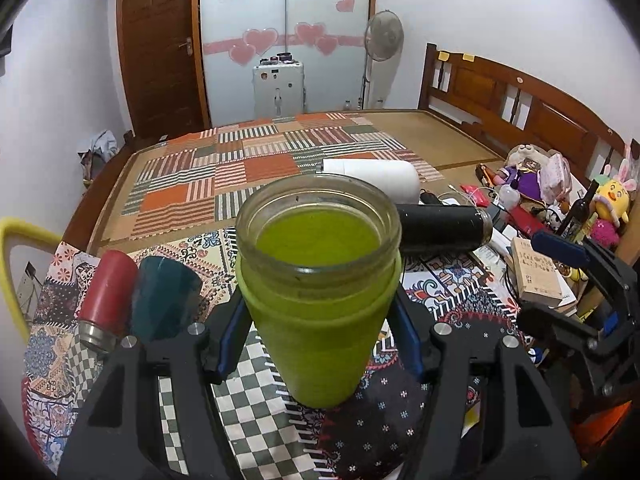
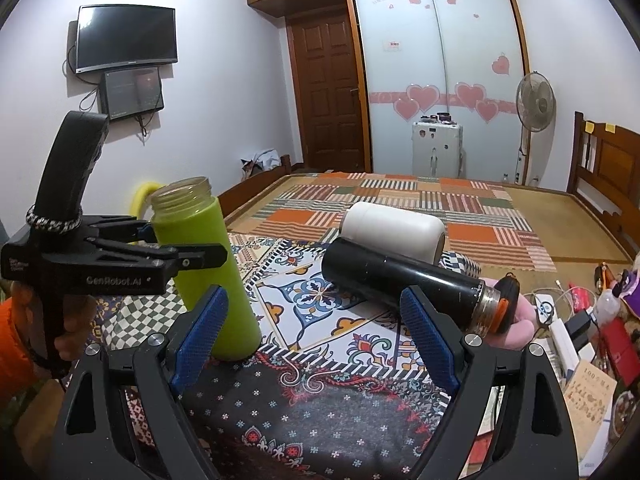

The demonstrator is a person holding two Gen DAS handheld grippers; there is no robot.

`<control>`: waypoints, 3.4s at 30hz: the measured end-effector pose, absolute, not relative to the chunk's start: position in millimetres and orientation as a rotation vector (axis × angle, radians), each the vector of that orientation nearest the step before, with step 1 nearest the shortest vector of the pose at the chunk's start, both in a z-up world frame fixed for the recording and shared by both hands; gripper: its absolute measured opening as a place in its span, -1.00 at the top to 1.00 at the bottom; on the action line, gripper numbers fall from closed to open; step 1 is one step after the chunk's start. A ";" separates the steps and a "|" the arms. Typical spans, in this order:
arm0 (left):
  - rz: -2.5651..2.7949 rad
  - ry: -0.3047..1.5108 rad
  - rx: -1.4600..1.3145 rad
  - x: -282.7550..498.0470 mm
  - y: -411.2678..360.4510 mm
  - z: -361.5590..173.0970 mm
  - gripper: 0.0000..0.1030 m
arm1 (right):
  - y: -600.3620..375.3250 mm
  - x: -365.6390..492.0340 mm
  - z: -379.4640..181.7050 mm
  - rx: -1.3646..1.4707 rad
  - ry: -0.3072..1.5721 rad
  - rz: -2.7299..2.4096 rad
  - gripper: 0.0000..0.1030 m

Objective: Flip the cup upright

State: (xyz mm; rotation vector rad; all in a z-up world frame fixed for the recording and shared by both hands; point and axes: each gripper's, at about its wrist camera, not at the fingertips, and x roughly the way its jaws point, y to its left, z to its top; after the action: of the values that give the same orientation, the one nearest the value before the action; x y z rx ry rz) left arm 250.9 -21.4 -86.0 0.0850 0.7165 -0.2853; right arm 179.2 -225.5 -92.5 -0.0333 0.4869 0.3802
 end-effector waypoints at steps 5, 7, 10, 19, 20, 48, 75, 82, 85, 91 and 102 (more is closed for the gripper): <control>-0.261 0.708 0.089 242.6 -20.2 -86.7 -0.23 | -224.1 176.2 -90.9 -0.031 0.493 0.379 -0.68; -0.260 0.699 0.098 235.9 -19.6 -84.0 -0.23 | -222.4 172.2 -87.6 -0.034 0.488 0.378 -0.68; -0.257 0.673 0.100 218.2 -16.4 -73.4 -0.24 | -219.3 161.4 -79.1 -0.042 0.468 0.376 -0.68; -0.214 0.482 0.071 137.2 0.0 -21.9 -0.24 | -205.3 116.5 -45.2 -0.064 0.375 0.367 -0.68; -0.206 0.456 0.072 127.8 0.5 -17.3 -0.24 | -203.5 110.1 -40.9 -0.066 0.361 0.367 -0.68; -0.005 0.123 0.012 -14.5 8.0 3.5 -0.99 | -185.4 12.6 -7.7 -0.043 0.130 0.307 -1.00; -0.021 0.096 -0.002 -21.8 4.9 4.3 -1.00 | -190.9 1.5 -9.1 -0.033 0.114 0.276 -1.00; -0.020 0.095 0.000 -22.6 4.2 5.0 -1.00 | -191.1 1.5 -7.3 -0.033 0.114 0.275 -1.00; -0.021 0.095 -0.002 -23.3 3.8 5.4 -1.00 | -191.2 1.5 -7.7 -0.032 0.113 0.275 -1.00; -0.020 0.093 0.004 -22.3 3.1 7.0 -1.00 | -191.1 1.2 -7.2 -0.034 0.111 0.273 -1.00; -0.033 0.096 0.001 -22.7 4.3 7.1 -1.00 | -192.9 -1.5 -5.1 -0.032 0.107 0.268 -1.00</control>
State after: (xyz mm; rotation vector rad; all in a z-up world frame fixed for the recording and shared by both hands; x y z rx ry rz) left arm -22.7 4.3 7.1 0.0007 0.0958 -0.0327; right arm -1.5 -192.9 -5.1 -0.0318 0.1068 0.2677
